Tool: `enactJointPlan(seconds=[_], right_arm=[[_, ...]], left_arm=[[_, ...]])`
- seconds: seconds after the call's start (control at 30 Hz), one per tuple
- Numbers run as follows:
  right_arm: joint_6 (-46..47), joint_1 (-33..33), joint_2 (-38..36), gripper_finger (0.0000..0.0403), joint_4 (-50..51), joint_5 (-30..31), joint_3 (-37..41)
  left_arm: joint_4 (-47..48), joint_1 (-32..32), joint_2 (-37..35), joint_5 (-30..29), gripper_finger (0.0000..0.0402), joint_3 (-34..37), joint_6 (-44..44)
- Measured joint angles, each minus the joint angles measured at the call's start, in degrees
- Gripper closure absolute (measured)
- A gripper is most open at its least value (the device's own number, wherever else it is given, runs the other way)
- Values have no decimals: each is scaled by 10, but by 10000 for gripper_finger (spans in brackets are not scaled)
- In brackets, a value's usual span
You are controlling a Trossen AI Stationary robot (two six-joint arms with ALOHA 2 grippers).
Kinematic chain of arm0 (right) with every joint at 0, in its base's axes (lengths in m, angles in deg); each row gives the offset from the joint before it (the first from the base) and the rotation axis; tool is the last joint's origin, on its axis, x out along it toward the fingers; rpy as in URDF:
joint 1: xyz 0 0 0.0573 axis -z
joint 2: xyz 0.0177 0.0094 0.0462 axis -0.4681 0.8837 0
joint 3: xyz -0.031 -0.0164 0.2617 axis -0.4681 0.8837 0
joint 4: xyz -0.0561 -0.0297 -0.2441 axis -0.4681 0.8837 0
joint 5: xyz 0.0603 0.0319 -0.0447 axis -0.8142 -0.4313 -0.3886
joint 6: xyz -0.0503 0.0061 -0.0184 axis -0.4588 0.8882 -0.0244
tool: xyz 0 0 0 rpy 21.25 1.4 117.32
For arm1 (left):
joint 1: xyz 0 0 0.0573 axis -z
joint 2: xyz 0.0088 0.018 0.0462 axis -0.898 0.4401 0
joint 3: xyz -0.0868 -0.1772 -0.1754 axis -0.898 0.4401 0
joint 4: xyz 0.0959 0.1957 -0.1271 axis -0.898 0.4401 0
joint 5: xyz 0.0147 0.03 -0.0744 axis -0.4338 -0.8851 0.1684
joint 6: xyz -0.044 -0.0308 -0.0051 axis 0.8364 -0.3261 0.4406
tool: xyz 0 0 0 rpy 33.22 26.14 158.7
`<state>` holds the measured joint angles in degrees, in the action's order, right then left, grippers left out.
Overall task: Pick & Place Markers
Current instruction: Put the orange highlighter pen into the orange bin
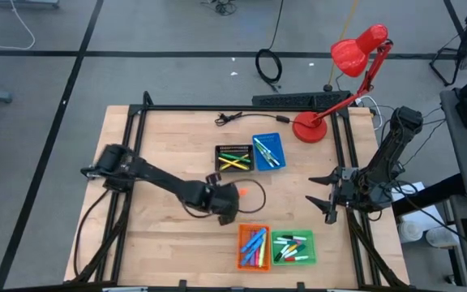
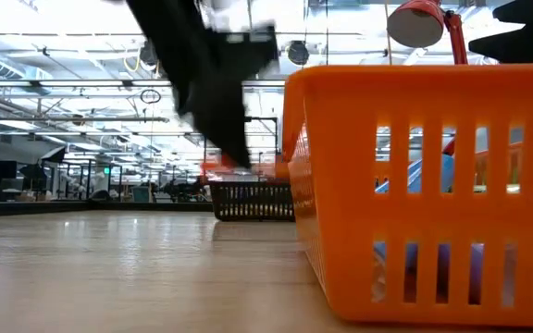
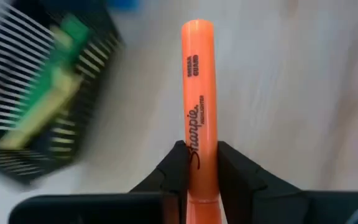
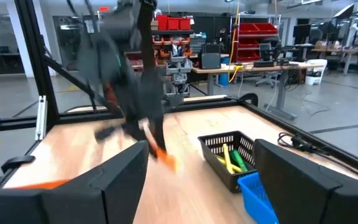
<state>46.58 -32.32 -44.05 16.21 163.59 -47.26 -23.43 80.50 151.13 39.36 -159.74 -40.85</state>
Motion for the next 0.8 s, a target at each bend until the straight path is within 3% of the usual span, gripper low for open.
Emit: enactJointPlan(seconds=[0.13, 0.3, 0.53, 0.63, 0.8], right_arm=[[2, 4, 0, 124, 1, -1, 0], [4, 4, 1, 124, 0, 0, 0], [4, 4, 1, 124, -3, -1, 0], [4, 4, 1, 124, -3, -1, 0], [4, 4, 1, 124, -4, 1, 0]], left_arm=[[-18, 34, -65, -53, 341, -2, 45], [-138, 80, -81, -63, 341, -2, 200], [-315, 135, 10, -63, 341, -2, 231], [-378, 137, 52, -33, 341, -3, 239], [-398, 130, 86, 12, 341, -3, 280]])
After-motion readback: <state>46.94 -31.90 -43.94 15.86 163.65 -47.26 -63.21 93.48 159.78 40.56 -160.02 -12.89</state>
